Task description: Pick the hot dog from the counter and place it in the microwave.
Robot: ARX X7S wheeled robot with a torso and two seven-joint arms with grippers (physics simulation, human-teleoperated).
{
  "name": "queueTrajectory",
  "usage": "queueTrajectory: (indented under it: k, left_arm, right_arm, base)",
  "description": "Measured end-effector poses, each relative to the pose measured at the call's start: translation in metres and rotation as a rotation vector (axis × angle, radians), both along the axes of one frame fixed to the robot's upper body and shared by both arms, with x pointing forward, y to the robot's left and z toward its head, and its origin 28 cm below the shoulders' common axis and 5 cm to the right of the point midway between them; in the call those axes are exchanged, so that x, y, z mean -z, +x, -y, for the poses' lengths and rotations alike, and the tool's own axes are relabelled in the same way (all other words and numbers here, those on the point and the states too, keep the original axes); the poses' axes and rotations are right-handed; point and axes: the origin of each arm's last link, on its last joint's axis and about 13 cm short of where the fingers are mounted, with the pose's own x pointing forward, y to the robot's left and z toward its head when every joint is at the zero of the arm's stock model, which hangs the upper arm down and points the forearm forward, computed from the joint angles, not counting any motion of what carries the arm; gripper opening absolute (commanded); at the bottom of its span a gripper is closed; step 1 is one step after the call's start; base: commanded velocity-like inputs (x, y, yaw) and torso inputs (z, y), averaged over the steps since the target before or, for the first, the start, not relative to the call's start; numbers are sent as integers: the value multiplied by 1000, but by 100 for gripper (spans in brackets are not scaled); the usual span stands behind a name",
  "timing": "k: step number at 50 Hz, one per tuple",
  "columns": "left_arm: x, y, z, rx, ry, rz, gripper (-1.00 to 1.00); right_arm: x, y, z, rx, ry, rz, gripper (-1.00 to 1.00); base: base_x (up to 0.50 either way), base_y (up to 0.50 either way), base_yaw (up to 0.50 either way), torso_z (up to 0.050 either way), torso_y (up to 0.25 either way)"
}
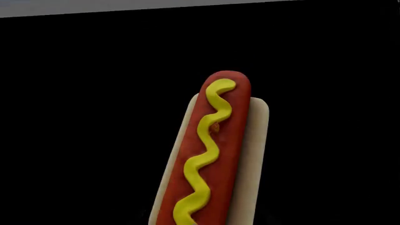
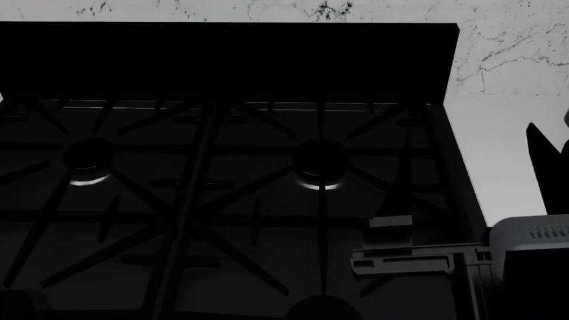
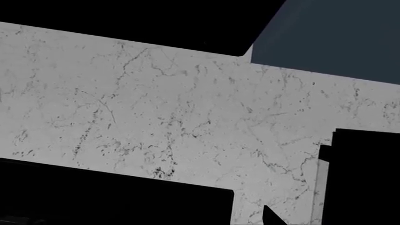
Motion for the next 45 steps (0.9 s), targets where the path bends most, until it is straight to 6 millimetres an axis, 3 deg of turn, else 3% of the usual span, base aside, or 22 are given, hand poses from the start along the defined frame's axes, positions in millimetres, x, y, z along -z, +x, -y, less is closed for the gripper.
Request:
queueTrajectory:
  k: [45]
  left_arm:
    - [12, 6, 0, -91, 28, -315, -100]
  right_arm:
    - [-1, -2, 1, 1, -4, 1, 100]
  base:
    - [0, 0, 0, 0, 0]
